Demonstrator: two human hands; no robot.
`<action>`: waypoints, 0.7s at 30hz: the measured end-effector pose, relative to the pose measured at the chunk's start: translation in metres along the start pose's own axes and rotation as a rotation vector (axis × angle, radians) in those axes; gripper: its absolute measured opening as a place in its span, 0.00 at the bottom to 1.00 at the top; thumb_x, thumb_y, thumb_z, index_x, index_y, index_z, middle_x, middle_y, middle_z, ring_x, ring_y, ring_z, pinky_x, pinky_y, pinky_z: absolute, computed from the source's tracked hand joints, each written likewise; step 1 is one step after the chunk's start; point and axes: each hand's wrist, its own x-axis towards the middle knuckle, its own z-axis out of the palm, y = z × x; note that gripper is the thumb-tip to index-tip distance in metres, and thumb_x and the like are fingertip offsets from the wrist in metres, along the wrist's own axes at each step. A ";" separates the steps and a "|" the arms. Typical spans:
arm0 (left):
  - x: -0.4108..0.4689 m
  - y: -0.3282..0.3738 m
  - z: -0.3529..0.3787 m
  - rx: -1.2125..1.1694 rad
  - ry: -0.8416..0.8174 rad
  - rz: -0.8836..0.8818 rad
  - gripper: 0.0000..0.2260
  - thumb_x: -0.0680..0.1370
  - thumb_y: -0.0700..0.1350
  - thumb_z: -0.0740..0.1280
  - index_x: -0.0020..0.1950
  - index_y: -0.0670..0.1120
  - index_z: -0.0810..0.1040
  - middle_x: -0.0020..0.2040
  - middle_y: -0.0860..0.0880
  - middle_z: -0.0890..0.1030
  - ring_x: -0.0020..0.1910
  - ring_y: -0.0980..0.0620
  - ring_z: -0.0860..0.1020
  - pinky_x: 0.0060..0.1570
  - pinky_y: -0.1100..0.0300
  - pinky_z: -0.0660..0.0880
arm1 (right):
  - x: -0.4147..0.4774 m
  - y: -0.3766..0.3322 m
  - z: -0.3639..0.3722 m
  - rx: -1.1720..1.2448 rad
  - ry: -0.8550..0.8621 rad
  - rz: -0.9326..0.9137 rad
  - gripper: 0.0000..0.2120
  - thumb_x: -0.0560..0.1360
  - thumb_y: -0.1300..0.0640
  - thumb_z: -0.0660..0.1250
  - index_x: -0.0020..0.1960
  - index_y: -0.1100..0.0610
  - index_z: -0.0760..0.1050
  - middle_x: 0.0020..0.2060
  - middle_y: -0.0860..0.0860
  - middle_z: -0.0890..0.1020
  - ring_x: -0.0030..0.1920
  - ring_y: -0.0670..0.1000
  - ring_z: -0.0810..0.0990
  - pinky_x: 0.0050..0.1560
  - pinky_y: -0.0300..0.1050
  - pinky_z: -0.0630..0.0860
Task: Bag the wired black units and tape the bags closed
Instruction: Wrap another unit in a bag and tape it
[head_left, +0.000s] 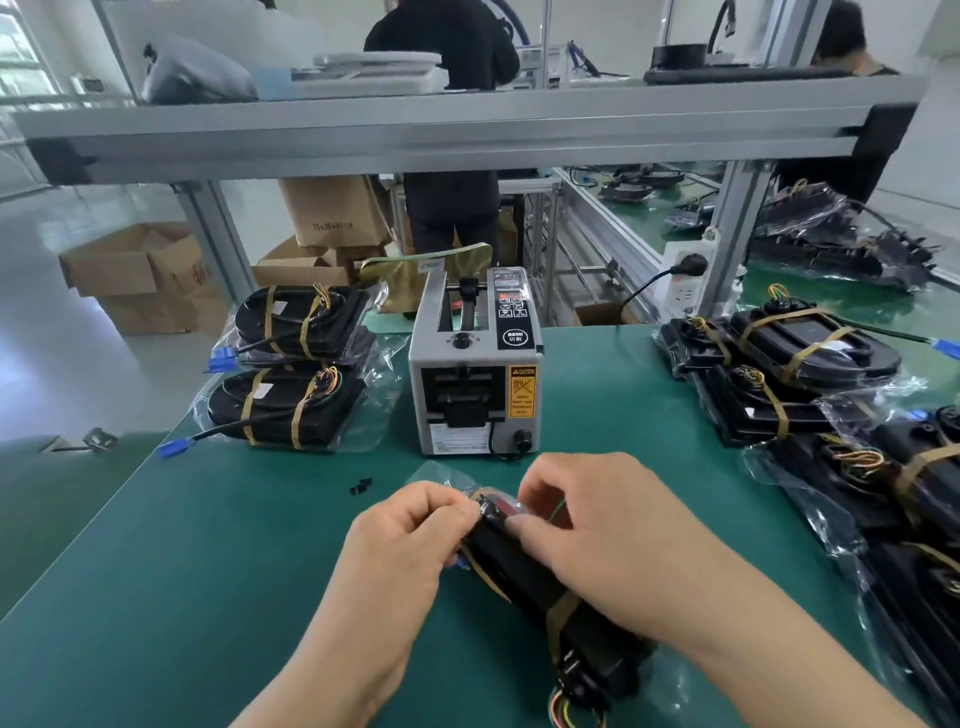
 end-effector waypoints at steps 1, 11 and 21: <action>0.001 0.000 -0.001 -0.020 -0.003 -0.015 0.08 0.74 0.43 0.70 0.33 0.48 0.81 0.33 0.51 0.77 0.34 0.56 0.72 0.43 0.58 0.69 | 0.000 0.000 0.003 -0.008 0.006 -0.006 0.11 0.76 0.41 0.65 0.46 0.48 0.74 0.41 0.43 0.81 0.44 0.47 0.79 0.48 0.48 0.78; 0.000 -0.001 -0.004 0.015 0.008 -0.028 0.08 0.71 0.46 0.74 0.33 0.46 0.81 0.31 0.50 0.76 0.31 0.56 0.69 0.42 0.56 0.67 | -0.005 0.002 0.016 -0.012 0.065 -0.038 0.11 0.77 0.41 0.62 0.46 0.48 0.74 0.41 0.43 0.79 0.43 0.46 0.77 0.47 0.47 0.76; 0.001 -0.005 -0.002 0.125 0.043 0.052 0.07 0.72 0.46 0.72 0.34 0.48 0.81 0.27 0.54 0.72 0.28 0.57 0.66 0.29 0.69 0.64 | -0.006 0.002 0.017 0.007 0.078 -0.028 0.11 0.77 0.42 0.62 0.45 0.49 0.74 0.40 0.42 0.79 0.42 0.44 0.77 0.47 0.46 0.77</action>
